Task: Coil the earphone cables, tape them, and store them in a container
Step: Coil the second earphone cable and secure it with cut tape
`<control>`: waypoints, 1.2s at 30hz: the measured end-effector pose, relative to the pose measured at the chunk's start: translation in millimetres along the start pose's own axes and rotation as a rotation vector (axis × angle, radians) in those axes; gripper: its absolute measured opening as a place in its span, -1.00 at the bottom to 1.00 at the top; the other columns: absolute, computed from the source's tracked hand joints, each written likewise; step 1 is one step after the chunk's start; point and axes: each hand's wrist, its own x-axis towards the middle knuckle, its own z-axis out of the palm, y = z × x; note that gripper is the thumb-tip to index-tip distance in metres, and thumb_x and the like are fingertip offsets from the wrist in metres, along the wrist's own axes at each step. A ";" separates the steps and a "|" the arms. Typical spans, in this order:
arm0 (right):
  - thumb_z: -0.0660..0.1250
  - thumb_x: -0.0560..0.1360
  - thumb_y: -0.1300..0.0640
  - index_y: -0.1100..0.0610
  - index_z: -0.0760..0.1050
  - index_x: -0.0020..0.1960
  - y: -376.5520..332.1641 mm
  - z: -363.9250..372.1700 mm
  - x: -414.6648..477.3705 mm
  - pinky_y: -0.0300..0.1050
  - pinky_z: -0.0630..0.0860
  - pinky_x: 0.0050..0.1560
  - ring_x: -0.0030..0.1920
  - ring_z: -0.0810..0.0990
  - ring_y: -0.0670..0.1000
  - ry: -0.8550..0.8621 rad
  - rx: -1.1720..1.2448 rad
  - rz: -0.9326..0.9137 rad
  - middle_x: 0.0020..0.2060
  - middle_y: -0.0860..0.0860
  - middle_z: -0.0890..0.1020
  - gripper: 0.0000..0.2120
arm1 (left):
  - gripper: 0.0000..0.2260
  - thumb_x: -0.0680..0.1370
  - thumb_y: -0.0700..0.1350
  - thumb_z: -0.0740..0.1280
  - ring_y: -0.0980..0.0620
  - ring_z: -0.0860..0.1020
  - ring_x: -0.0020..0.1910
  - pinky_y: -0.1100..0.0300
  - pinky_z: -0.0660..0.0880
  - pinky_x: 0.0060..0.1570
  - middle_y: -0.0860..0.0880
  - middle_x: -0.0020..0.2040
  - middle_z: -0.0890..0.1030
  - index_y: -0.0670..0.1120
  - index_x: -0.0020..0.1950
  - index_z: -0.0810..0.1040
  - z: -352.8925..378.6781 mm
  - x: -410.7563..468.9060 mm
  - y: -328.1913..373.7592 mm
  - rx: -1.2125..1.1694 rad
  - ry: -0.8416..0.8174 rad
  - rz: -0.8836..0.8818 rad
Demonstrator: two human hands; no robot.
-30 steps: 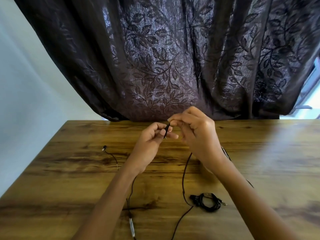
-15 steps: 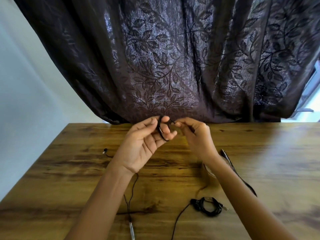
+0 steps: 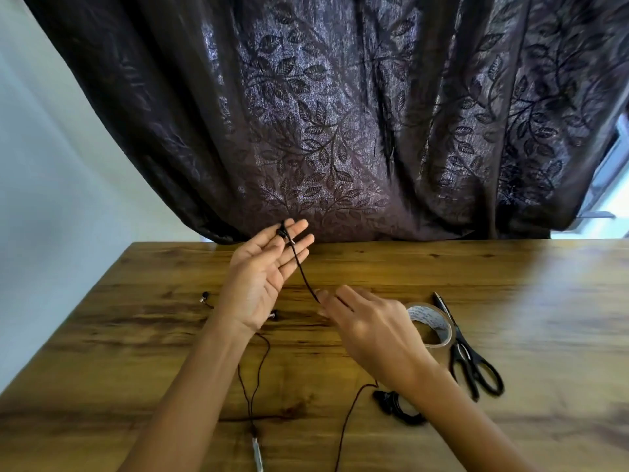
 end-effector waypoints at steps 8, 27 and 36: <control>0.39 0.46 0.22 0.11 0.59 -0.21 9.3 -44.9 32.7 -0.18 0.29 -0.53 -0.33 0.42 -0.02 0.252 -0.124 -0.127 -0.33 -0.01 0.54 -0.91 | -0.74 0.59 -0.36 0.06 0.09 0.66 -0.10 0.25 0.58 -0.07 -0.01 -0.09 0.68 -0.11 0.06 0.49 13.9 -11.6 -6.8 0.242 -0.031 -0.042; 0.32 0.48 0.13 0.16 0.64 -0.10 52.4 -38.7 80.1 -0.06 0.52 -0.15 -0.19 0.60 -0.01 0.332 0.487 0.168 -0.21 0.05 0.66 -0.85 | -0.75 0.44 -0.10 0.20 0.18 0.34 -0.70 0.34 0.46 -0.51 -0.01 -0.52 0.50 -0.24 -0.08 0.56 41.6 -14.3 15.3 0.036 -0.174 -0.034; 0.14 0.58 0.31 0.08 0.51 -0.10 22.4 -8.7 51.4 -0.40 0.26 -0.50 -0.53 0.36 -0.23 -0.106 0.976 0.522 -0.52 -0.20 0.41 -0.77 | -0.77 0.55 -0.13 0.15 0.19 0.36 -0.66 0.36 0.48 -0.44 0.03 -0.51 0.48 -0.24 0.00 0.53 38.0 -8.9 6.7 -0.082 -0.042 -0.025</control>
